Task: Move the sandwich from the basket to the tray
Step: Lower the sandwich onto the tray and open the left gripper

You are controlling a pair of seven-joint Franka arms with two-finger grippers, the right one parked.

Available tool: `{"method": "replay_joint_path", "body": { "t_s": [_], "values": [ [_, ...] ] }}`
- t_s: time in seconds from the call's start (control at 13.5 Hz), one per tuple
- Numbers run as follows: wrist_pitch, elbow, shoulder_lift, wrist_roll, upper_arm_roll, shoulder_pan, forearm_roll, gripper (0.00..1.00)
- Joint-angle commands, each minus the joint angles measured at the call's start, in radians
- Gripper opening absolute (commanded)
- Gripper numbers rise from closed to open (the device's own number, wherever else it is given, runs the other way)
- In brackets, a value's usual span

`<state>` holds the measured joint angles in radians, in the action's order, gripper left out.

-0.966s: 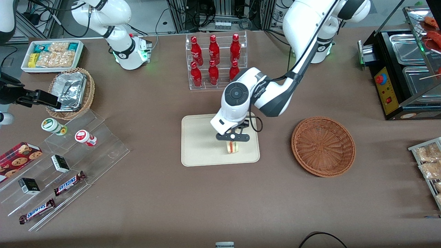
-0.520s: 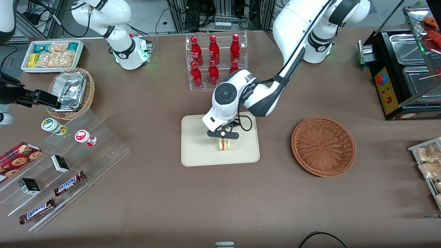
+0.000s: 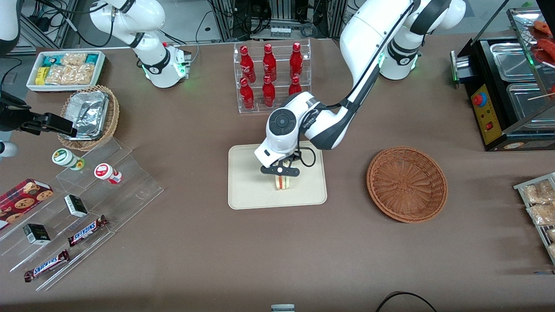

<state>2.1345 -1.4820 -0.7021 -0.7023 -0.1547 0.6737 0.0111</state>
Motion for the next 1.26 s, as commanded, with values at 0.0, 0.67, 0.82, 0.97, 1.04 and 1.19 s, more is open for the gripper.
{"method": "replay_joint_path", "body": {
  "t_s": [0.0,0.67,0.82,0.97,1.04,1.19],
  "values": [
    [0.007,0.026,-0.017,-0.031,0.009,0.013,0.013,0.00],
    [0.042,0.026,-0.030,-0.043,0.007,0.015,0.013,1.00],
    [0.038,0.029,-0.017,-0.045,0.007,0.013,0.012,1.00],
    [0.009,0.032,0.033,-0.046,0.009,0.004,0.010,1.00],
    [-0.036,0.034,0.070,-0.045,0.012,0.001,0.015,1.00],
    [-0.079,0.031,0.145,-0.057,0.027,-0.006,0.015,1.00]
  ]
}}
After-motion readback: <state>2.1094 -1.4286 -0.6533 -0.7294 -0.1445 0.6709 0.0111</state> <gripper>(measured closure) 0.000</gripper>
